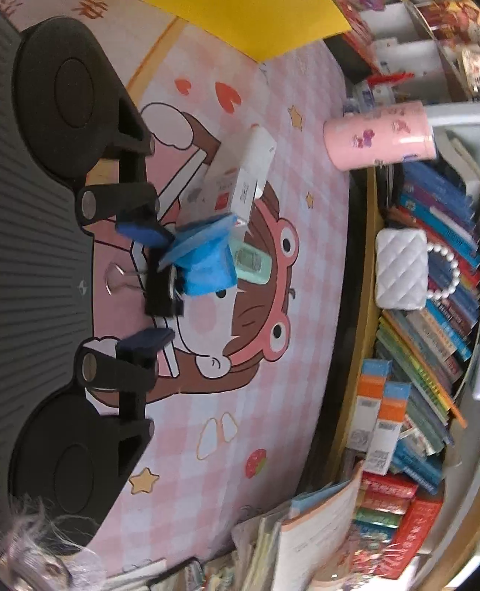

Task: Organize objects
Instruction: 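Lift the plush pig with the left tool while the right tool grasps a binder clip, then carry the plush pig and binder clip with both tools to the yellow box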

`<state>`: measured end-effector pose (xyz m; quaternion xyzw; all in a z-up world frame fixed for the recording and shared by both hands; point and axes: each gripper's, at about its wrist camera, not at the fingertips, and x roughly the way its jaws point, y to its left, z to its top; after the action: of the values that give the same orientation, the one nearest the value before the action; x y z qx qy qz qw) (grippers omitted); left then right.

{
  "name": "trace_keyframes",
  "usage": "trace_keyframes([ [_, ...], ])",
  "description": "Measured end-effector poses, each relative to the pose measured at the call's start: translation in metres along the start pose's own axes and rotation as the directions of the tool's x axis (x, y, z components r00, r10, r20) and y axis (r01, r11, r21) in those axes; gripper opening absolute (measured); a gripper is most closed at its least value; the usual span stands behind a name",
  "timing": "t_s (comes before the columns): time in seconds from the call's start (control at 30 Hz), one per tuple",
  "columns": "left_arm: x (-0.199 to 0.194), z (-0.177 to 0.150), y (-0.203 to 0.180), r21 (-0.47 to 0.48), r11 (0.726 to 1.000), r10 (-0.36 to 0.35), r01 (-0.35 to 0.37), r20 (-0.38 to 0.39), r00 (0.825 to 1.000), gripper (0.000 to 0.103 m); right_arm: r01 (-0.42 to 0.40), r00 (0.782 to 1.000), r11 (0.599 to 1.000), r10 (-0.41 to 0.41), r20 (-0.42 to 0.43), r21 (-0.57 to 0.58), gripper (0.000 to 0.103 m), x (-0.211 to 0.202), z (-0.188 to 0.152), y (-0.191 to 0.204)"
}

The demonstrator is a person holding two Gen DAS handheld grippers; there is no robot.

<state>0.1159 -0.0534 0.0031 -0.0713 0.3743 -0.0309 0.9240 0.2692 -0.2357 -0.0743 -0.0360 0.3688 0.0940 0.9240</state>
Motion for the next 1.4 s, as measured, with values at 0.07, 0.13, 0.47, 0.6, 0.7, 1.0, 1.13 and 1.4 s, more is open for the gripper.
trace_keyframes([
  [0.07,-0.005,-0.001,0.003,-0.005,1.0,-0.003,0.003,0.011,1.0,0.066,0.009,1.0,1.0,-0.009,-0.002,0.014,0.038,-0.003,-0.002,-0.001],
  [0.13,-0.007,-0.002,0.005,-0.014,1.0,-0.008,0.008,0.019,1.0,0.066,0.011,1.0,1.0,-0.011,-0.006,0.016,0.038,-0.01,-0.007,-0.001],
  [0.47,-0.014,-0.014,0.008,0.004,0.996,-0.085,0.085,0.015,0.996,0.066,0.004,1.0,0.997,-0.003,-0.008,0.078,0.038,-0.074,-0.036,0.005],
  [0.6,-0.022,-0.022,0.014,0.016,0.994,-0.113,0.112,0.02,0.993,0.066,0.0,1.0,0.995,0.0,0.003,0.104,0.038,-0.101,-0.042,0.015],
  [0.7,-0.032,-0.029,0.023,0.016,0.991,-0.13,0.13,0.03,0.991,0.066,-0.005,1.0,0.994,0.003,0.018,0.108,0.038,-0.122,-0.048,0.027],
  [1.0,-0.074,-0.053,0.068,-0.037,0.989,-0.14,0.142,0.062,0.988,0.066,-0.049,0.999,0.999,0.049,0.014,0.018,0.038,-0.172,-0.081,0.095],
  [1.13,-0.094,-0.065,0.094,-0.073,0.989,-0.125,0.13,0.075,0.989,0.066,-0.068,0.997,0.997,0.069,0.024,-0.037,0.038,-0.19,-0.092,0.128],
  [1.4,-0.126,-0.086,0.143,-0.159,0.983,-0.083,0.095,0.078,0.993,0.066,-0.097,0.995,0.991,0.098,0.01,-0.09,0.038,-0.212,-0.115,0.184],
])
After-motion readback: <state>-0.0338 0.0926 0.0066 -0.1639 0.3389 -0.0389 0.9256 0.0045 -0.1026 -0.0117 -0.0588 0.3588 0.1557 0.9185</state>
